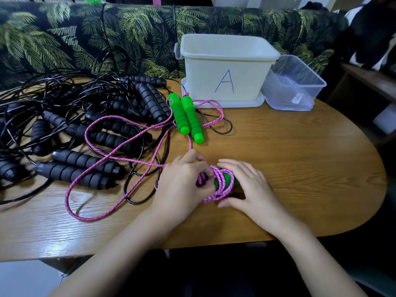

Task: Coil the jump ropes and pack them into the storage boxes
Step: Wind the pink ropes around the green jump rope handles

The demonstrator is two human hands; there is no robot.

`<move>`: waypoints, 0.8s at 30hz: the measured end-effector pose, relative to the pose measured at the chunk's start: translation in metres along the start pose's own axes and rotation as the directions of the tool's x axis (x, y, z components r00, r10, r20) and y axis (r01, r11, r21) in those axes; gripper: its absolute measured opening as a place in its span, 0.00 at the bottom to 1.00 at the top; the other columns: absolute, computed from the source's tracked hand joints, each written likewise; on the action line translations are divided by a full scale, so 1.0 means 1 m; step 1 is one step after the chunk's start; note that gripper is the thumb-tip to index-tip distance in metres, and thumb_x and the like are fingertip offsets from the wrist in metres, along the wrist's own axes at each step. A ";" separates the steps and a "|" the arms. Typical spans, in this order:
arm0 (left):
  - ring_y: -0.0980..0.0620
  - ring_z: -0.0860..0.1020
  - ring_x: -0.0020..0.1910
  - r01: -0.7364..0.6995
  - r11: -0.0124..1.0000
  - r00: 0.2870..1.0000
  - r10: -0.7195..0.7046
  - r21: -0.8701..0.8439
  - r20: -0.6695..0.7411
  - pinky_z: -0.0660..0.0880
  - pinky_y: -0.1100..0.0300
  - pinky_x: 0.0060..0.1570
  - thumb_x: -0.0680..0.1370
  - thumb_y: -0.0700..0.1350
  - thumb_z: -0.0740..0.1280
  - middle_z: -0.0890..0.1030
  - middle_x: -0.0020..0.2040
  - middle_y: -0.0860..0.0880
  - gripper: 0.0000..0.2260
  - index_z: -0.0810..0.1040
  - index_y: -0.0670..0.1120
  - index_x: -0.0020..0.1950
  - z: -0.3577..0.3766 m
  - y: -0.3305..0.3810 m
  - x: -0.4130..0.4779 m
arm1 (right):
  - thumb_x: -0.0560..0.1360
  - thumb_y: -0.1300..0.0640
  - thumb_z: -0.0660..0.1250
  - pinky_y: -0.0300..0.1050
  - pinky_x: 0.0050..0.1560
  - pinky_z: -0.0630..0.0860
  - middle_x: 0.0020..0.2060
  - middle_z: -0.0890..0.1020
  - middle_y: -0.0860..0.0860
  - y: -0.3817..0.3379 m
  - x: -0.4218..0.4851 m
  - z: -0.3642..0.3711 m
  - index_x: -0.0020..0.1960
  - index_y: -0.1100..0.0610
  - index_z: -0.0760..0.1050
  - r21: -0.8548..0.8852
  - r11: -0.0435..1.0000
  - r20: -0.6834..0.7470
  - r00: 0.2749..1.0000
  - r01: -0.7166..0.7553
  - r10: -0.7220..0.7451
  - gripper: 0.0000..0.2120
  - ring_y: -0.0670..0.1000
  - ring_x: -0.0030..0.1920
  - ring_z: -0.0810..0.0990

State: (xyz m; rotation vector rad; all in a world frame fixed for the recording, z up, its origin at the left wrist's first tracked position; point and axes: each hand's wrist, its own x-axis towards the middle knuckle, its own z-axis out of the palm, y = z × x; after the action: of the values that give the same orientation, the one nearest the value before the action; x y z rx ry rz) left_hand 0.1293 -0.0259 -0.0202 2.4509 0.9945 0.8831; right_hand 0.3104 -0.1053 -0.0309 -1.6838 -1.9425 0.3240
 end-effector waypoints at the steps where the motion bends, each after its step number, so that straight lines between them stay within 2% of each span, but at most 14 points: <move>1: 0.53 0.79 0.43 -0.006 0.999 1.000 0.005 -0.042 -0.010 0.78 0.50 0.41 0.70 0.53 0.64 0.77 0.48 0.56 0.10 0.81 0.49 0.40 -0.001 -0.002 0.000 | 0.67 0.44 0.75 0.27 0.66 0.51 0.68 0.70 0.37 0.001 0.001 0.002 0.72 0.48 0.68 -0.037 0.999 -0.003 1.000 0.008 -0.008 0.36 0.35 0.69 0.62; 4: 0.58 0.78 0.46 0.022 0.972 0.998 -0.035 -0.234 -0.054 0.76 0.60 0.49 0.73 0.52 0.61 0.76 0.48 0.55 0.11 0.78 0.47 0.41 -0.015 -0.019 -0.002 | 0.70 0.55 0.75 0.36 0.67 0.57 0.65 0.77 0.47 0.005 0.004 0.004 0.70 0.54 0.72 -0.137 0.990 -0.061 0.998 0.021 -0.030 0.30 0.43 0.66 0.67; 6: 0.55 0.79 0.47 0.024 0.984 0.999 -0.031 -0.179 -0.036 0.77 0.54 0.49 0.76 0.54 0.61 0.77 0.51 0.54 0.13 0.78 0.46 0.44 -0.027 -0.036 -0.008 | 0.69 0.58 0.76 0.45 0.68 0.63 0.63 0.79 0.49 0.004 0.005 0.005 0.68 0.56 0.74 -0.204 0.979 -0.088 0.995 0.028 -0.047 0.29 0.45 0.64 0.69; 8: 0.52 0.80 0.54 -0.012 0.992 0.999 0.018 -0.129 0.042 0.76 0.49 0.55 0.78 0.58 0.61 0.77 0.58 0.55 0.16 0.79 0.47 0.53 -0.036 -0.048 -0.019 | 0.71 0.56 0.75 0.48 0.70 0.66 0.66 0.77 0.47 0.003 0.006 0.002 0.70 0.54 0.73 -0.179 0.984 -0.071 0.997 0.016 -0.029 0.29 0.44 0.66 0.69; 10: 0.53 0.71 0.70 -0.103 0.995 0.985 0.104 -0.010 0.136 0.66 0.54 0.69 0.79 0.64 0.59 0.69 0.73 0.54 0.26 0.72 0.49 0.70 -0.040 -0.054 -0.032 | 0.76 0.48 0.69 0.46 0.75 0.60 0.72 0.68 0.40 -0.001 0.003 -0.003 0.75 0.48 0.66 -0.074 0.997 0.011 1.000 -0.020 0.021 0.30 0.40 0.72 0.63; 12: 0.54 0.58 0.78 -0.233 0.956 0.960 0.196 0.179 0.200 0.54 0.57 0.75 0.78 0.68 0.56 0.60 0.79 0.51 0.36 0.60 0.46 0.79 -0.039 -0.059 -0.039 | 0.78 0.39 0.57 0.43 0.77 0.52 0.77 0.52 0.33 -0.004 -0.001 -0.006 0.79 0.42 0.54 -0.020 0.997 0.096 0.993 -0.069 0.071 0.32 0.39 0.77 0.52; 14: 0.51 0.57 0.78 -0.270 0.928 0.949 0.212 0.255 0.235 0.51 0.59 0.76 0.78 0.68 0.56 0.60 0.79 0.46 0.39 0.60 0.42 0.79 -0.039 -0.060 -0.043 | 0.79 0.39 0.48 0.42 0.77 0.47 0.77 0.42 0.32 -0.007 -0.004 -0.003 0.80 0.43 0.45 -0.035 0.994 0.111 0.988 -0.101 0.104 0.31 0.38 0.78 0.45; 15: 0.50 0.59 0.77 -0.269 0.925 0.951 0.209 0.270 0.229 0.50 0.62 0.76 0.78 0.68 0.55 0.62 0.78 0.45 0.38 0.62 0.40 0.78 -0.038 -0.061 -0.044 | 0.81 0.42 0.47 0.39 0.77 0.44 0.77 0.41 0.35 -0.009 -0.006 -0.001 0.80 0.45 0.42 -0.093 0.992 0.093 0.991 -0.088 0.097 0.30 0.37 0.77 0.43; 18: 0.49 0.66 0.73 -0.235 0.944 0.955 0.179 0.233 0.238 0.52 0.68 0.73 0.79 0.68 0.52 0.69 0.75 0.44 0.37 0.67 0.40 0.75 -0.039 -0.060 -0.044 | 0.83 0.51 0.54 0.34 0.75 0.36 0.78 0.44 0.44 -0.011 -0.014 0.010 0.79 0.51 0.41 -0.302 0.953 0.022 0.999 -0.031 0.040 0.30 0.42 0.78 0.44; 21: 0.53 0.66 0.73 -0.159 0.973 0.958 0.111 0.166 0.266 0.58 0.68 0.69 0.77 0.71 0.49 0.67 0.76 0.50 0.39 0.66 0.45 0.77 -0.045 -0.061 -0.039 | 0.83 0.50 0.53 0.37 0.75 0.35 0.78 0.42 0.46 -0.011 -0.022 0.012 0.79 0.52 0.41 -0.376 0.926 0.037 0.998 -0.032 0.049 0.31 0.45 0.79 0.41; 24: 0.54 0.62 0.74 -0.147 0.980 0.928 0.088 0.138 0.361 0.57 0.67 0.69 0.72 0.75 0.51 0.64 0.76 0.50 0.44 0.60 0.47 0.79 -0.048 -0.062 -0.036 | 0.84 0.49 0.51 0.42 0.76 0.34 0.77 0.35 0.43 -0.011 -0.021 0.009 0.78 0.50 0.35 -0.398 0.917 0.063 0.996 -0.032 0.062 0.31 0.44 0.77 0.35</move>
State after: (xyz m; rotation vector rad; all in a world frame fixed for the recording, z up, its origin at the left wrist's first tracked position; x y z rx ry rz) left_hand 0.0464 -0.0043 -0.0320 2.7012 0.8221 0.3790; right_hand 0.2979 -0.1264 -0.0381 -1.9983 -2.1327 0.0041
